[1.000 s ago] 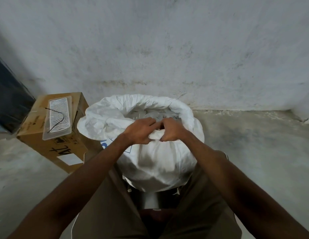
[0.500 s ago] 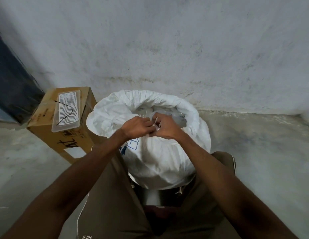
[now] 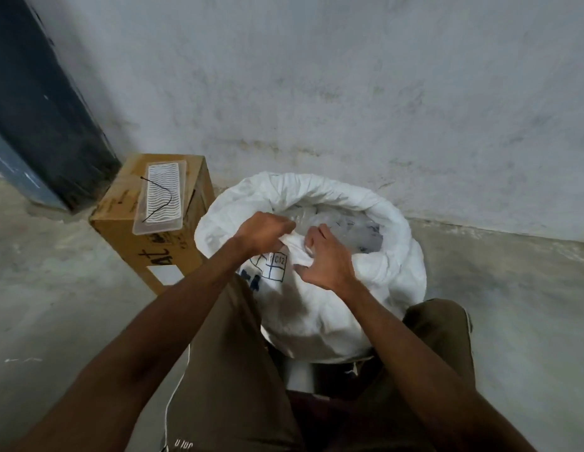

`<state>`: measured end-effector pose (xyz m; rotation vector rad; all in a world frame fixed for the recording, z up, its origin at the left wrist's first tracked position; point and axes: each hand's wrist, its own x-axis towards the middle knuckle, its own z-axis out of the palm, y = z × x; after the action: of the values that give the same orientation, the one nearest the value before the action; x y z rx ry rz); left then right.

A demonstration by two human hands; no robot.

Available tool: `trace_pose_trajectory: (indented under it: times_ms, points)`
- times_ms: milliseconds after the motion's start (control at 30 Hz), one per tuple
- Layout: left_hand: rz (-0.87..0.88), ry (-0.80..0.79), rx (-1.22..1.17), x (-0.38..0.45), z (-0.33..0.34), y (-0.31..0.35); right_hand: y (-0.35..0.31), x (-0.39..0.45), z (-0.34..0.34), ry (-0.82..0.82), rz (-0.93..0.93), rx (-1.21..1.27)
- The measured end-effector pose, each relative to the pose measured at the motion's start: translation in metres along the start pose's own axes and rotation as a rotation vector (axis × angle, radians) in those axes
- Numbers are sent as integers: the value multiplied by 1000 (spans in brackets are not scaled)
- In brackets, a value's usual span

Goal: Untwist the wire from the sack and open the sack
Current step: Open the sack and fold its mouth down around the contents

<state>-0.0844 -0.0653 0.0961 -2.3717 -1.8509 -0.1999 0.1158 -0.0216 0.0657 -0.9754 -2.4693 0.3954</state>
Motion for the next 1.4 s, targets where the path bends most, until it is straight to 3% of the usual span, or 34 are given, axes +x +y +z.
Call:
trace_pose_trajectory:
  times_ms: [133, 233, 300, 400, 500, 600, 667, 800, 900, 1000, 1133, 1200, 1233, 1300, 1400]
  points:
    - [375, 374, 287, -2, 8, -4, -13, 32, -19, -294, 382, 474]
    - [468, 493, 262, -5, 16, -4, -11, 43, -22, -428, 326, 417]
    - [474, 388, 107, -8, 15, -8, -8, 42, -15, -373, 279, 347]
    - [208, 112, -92, -14, 4, -22, -9, 34, -8, -208, 194, 126]
    - [18, -84, -108, -10, -9, -32, -20, 23, -2, -101, 58, -160]
    - [13, -268, -41, 0, -16, -29, -33, 5, 12, 11, -114, -345]
    - [62, -205, 93, 5, -16, -29, -35, 4, 10, -3, -43, -234]
    - [232, 13, 260, 5, -10, -34, -37, 32, -7, -178, 350, 126]
    - [308, 177, 265, 0, 5, -33, -39, 46, -5, -249, 318, 229]
    - [278, 213, 127, -4, 10, -32, -41, 49, 10, -195, 321, 249]
    - [16, 142, -230, -17, -9, -34, -42, 42, 27, 2, 373, 86]
    - [-295, 223, -379, -33, -9, -21, -47, 38, 33, 73, 361, -9]
    - [-470, 257, -340, -39, -3, -14, -52, 36, 35, 82, 338, -47]
    - [-775, 173, -275, -42, 5, -3, -61, 37, 39, 82, 273, -113]
    - [-1148, -4, -786, -27, 4, -2, -67, 35, 46, 86, 199, -202]
